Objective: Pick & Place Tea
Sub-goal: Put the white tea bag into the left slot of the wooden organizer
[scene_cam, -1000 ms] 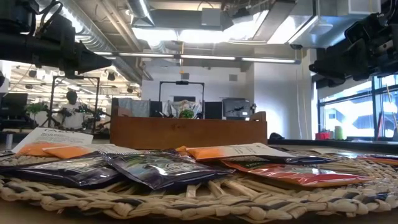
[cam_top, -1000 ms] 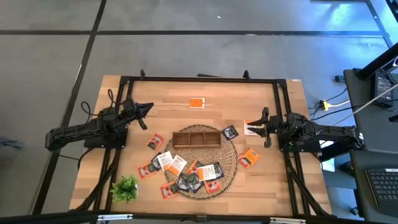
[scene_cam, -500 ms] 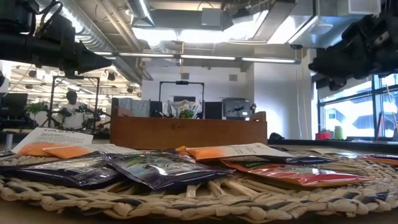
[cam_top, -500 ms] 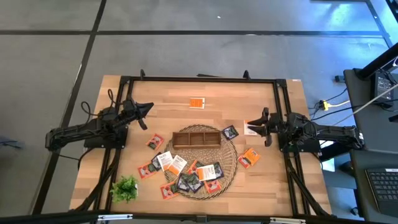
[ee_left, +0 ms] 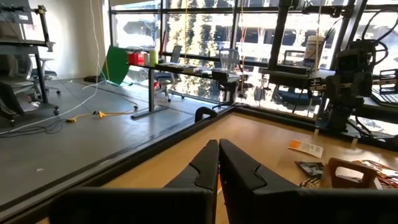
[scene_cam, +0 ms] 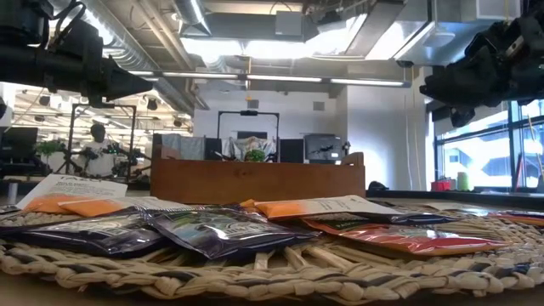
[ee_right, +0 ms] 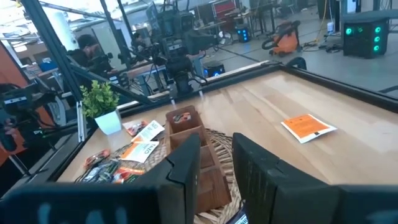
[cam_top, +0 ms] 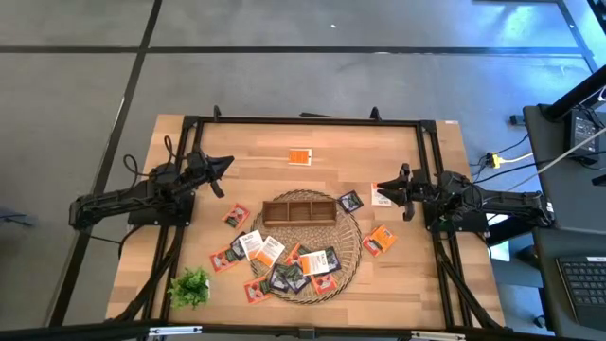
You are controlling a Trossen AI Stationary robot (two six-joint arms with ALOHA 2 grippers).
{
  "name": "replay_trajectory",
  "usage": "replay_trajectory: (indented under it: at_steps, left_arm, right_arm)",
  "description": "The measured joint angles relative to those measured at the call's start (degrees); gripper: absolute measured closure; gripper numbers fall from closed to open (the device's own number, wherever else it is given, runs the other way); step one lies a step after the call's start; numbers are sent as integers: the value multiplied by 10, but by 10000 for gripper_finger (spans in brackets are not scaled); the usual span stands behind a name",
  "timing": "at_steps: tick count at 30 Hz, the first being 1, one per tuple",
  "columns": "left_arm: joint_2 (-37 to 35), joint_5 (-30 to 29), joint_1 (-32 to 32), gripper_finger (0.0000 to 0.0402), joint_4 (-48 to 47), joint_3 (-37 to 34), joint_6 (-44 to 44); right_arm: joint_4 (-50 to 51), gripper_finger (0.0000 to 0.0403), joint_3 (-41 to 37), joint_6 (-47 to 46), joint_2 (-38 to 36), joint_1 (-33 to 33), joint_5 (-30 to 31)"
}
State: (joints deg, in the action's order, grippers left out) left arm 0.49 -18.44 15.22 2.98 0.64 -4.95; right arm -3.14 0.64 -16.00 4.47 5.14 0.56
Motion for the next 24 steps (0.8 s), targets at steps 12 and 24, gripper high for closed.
replay_trajectory:
  at_steps: [12, 24]
  left_arm:
    - [0, 15, 0, 394, 35, 0, -207]
    - [0, 45, -1, 398, 60, 0, -199]
  right_arm:
    - [0, 306, 0, 34, 0, 0, -20]
    - [0, 196, 0, 34, 0, 0, -4]
